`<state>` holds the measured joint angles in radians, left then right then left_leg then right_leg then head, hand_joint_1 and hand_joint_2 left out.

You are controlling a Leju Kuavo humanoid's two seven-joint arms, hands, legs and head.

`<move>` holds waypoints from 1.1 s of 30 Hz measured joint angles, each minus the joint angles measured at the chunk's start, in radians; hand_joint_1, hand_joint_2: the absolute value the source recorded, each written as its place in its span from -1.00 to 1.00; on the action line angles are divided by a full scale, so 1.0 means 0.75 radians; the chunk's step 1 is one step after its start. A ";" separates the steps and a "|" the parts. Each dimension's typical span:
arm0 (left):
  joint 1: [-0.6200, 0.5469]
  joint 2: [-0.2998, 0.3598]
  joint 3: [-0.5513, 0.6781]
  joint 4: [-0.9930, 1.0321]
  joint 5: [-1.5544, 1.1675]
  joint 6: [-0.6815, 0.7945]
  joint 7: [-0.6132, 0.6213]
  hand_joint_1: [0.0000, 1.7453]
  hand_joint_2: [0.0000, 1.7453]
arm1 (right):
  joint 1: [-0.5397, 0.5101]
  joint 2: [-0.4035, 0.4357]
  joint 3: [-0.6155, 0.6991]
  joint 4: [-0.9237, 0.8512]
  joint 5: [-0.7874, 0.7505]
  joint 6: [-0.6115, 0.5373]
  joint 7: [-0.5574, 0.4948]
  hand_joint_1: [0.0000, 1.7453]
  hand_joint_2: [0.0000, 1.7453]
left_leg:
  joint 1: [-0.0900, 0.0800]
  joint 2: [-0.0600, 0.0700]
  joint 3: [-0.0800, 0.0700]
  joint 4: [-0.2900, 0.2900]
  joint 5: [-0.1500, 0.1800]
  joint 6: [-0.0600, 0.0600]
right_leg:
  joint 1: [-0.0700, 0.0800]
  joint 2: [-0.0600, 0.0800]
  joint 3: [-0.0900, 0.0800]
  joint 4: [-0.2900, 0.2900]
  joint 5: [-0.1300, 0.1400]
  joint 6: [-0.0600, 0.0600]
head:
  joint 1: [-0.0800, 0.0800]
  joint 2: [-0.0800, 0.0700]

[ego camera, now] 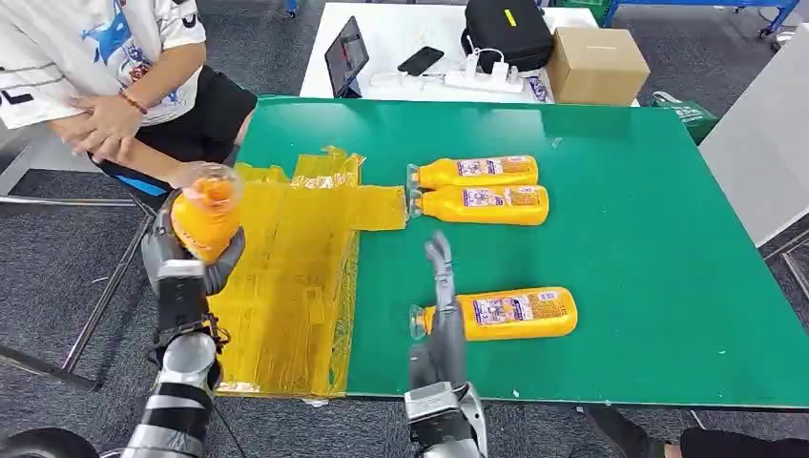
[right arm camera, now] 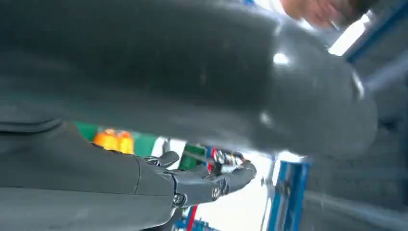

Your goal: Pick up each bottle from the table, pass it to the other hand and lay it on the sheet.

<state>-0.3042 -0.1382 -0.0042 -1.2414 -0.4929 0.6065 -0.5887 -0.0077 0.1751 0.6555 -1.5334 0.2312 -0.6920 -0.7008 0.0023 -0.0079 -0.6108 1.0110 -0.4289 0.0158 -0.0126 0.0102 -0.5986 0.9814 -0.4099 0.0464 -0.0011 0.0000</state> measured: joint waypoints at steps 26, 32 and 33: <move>-0.288 0.260 -0.320 0.688 -0.773 -0.521 0.175 1.00 1.00 | 0.072 0.036 -0.278 -0.397 -0.239 0.136 0.000 -1.00 -1.00 | 0.000 0.005 0.000 0.000 0.000 0.000 | 0.000 0.003 -0.001 0.000 0.000 0.000 | 0.001 0.000; -0.287 0.271 -0.333 0.696 -0.776 -0.532 0.178 1.00 1.00 | 0.075 0.038 -0.287 -0.385 -0.247 0.168 0.001 -1.00 -1.00 | 0.000 0.005 0.000 0.000 0.000 0.000 | 0.000 0.003 -0.001 0.000 0.000 0.000 | 0.000 0.000; -0.287 0.271 -0.333 0.696 -0.776 -0.532 0.178 1.00 1.00 | 0.075 0.038 -0.287 -0.385 -0.247 0.168 0.001 -1.00 -1.00 | 0.000 0.005 0.000 0.000 0.000 0.000 | 0.000 0.003 -0.001 0.000 0.000 0.000 | 0.000 0.000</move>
<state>-0.5196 0.0653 -0.2541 -0.7194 -1.0750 0.2075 -0.4551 0.0484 0.2033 0.4402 -1.8223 0.0461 -0.5657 -0.7004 0.0023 -0.0042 -0.6108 1.0110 -0.4291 0.0156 -0.0124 0.0121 -0.5990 0.9817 -0.4096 0.0465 -0.0011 0.0000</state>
